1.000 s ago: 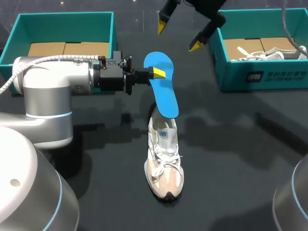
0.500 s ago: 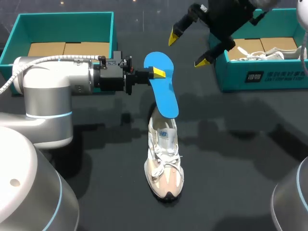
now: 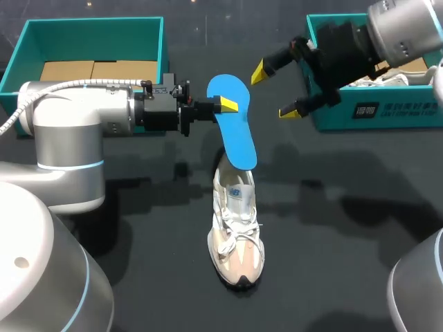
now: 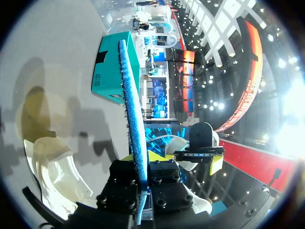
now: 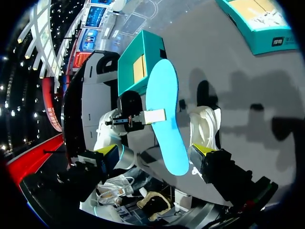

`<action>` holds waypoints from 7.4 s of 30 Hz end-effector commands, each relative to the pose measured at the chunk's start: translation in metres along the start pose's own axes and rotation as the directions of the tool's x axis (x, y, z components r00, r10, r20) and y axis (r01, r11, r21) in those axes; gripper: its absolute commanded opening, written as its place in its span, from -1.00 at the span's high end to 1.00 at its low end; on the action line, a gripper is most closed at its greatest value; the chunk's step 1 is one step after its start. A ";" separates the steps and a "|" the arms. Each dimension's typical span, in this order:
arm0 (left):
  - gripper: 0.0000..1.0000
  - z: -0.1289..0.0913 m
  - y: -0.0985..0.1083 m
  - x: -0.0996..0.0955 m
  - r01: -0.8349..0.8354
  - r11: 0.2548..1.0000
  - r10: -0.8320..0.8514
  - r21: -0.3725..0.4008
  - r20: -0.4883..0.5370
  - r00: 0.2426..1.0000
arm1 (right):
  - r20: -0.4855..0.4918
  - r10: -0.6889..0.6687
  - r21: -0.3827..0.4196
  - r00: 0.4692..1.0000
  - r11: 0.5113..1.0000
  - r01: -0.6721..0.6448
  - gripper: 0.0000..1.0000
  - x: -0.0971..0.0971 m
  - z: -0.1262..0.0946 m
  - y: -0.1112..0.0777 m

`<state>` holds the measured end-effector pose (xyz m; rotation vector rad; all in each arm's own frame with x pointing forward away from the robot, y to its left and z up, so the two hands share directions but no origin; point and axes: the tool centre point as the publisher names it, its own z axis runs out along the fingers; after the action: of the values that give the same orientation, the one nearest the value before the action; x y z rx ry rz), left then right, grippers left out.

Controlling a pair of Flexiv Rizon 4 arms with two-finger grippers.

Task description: Take the shoe out of the shoebox, open the shoe tongue, remove and reinsert the insole, then place the shoe into the shoebox

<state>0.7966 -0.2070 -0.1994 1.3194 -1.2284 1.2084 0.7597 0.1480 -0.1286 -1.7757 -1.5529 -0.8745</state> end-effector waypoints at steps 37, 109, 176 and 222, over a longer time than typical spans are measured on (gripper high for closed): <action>1.00 -0.022 -0.039 0.046 -0.809 0.579 0.810 0.103 -0.193 0.554 | -0.411 -0.039 -0.026 0.911 0.999 0.031 -1.00 -0.027 0.023 -0.006; 1.00 -0.020 -0.014 0.042 -0.325 -0.944 0.324 0.058 -0.021 -0.946 | -0.411 -0.039 -0.026 0.911 0.999 0.031 -1.00 -0.027 0.023 -0.006; 1.00 0.022 -0.025 0.033 0.102 -0.994 -0.098 0.031 0.110 -0.989 | -0.452 -0.103 0.022 0.886 0.992 0.127 0.39 -0.008 0.060 0.007; -1.00 -0.069 -0.018 0.025 -0.317 -0.948 0.269 0.036 -0.448 -0.853 | -0.422 -0.234 -0.092 0.876 0.972 0.215 1.00 -0.028 0.048 0.030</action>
<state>0.8152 -0.1542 -0.1789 1.4581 1.5695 -1.1228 0.7851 0.1672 -0.1776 -1.3368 -1.4535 -1.3194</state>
